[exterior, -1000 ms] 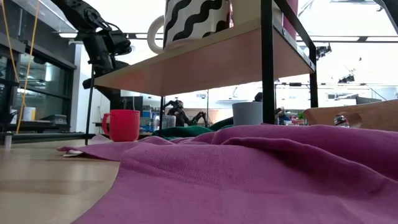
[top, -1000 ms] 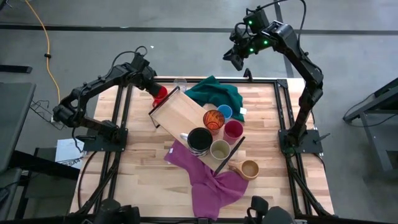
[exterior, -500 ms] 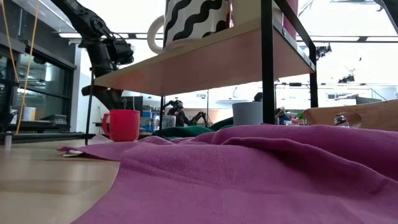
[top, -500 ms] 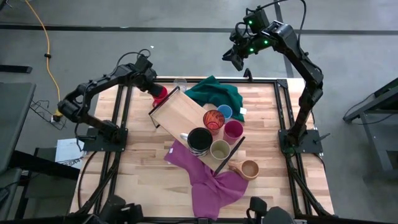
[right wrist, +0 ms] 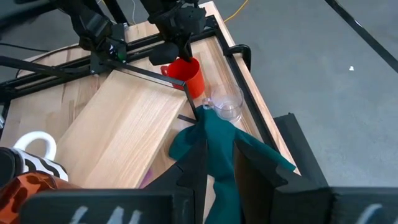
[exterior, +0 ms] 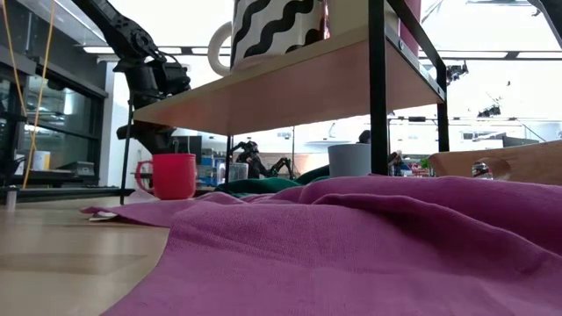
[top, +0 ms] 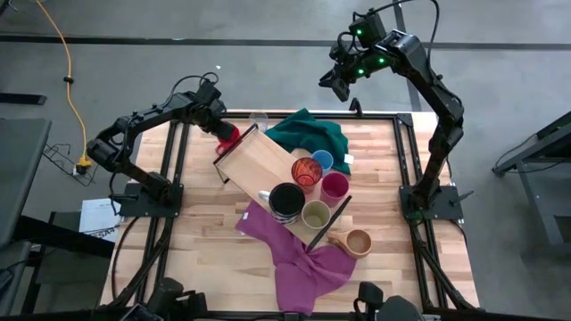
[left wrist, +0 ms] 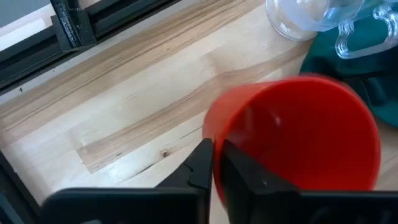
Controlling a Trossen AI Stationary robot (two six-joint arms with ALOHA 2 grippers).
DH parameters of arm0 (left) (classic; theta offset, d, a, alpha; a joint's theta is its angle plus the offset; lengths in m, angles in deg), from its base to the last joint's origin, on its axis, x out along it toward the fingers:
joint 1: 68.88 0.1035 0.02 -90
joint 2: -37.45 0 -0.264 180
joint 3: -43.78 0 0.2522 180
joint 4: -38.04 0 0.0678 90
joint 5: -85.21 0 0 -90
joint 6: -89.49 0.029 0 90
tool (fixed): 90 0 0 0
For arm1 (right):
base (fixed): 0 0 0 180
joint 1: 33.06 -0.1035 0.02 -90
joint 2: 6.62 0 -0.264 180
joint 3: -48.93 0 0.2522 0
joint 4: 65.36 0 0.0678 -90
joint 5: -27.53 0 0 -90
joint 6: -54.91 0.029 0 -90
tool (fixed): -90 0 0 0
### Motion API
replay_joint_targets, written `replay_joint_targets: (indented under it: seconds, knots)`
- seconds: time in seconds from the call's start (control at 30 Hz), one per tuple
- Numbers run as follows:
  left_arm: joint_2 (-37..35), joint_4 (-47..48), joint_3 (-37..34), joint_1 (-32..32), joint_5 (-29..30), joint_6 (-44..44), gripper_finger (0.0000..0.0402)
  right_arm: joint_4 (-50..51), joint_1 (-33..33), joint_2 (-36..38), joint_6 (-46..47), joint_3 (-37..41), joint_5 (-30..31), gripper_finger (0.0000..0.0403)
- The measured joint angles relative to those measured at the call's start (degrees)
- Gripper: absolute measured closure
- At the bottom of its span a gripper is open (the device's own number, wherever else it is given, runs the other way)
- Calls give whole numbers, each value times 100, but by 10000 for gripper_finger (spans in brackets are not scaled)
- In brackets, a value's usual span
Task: Stack small to large cups/mugs on shelf
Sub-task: Put the red mug on the shelf
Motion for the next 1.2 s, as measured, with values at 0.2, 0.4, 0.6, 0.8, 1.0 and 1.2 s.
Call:
replay_joint_targets:
  seconds: [0.2,0.4,0.6,0.8,1.0,1.2]
  knots:
    - [0,-5,0,-1,2,17,390,-4,1,0,-18,0,1,334]
    - [-24,57,218,-4,2,93,395,-18,2,0,-16,0,2,334]
    - [-33,485,960,-2,232,428,397,-39,0,0,4,0,7,334]
    - [-33,1204,1885,-2,455,816,399,-42,2,0,4,0,17,334]
    - [-35,1934,2921,-49,520,1122,400,-42,2,2,4,0,17,334]
    - [-35,2731,3866,-379,420,1383,400,-42,2,2,4,0,22,334]
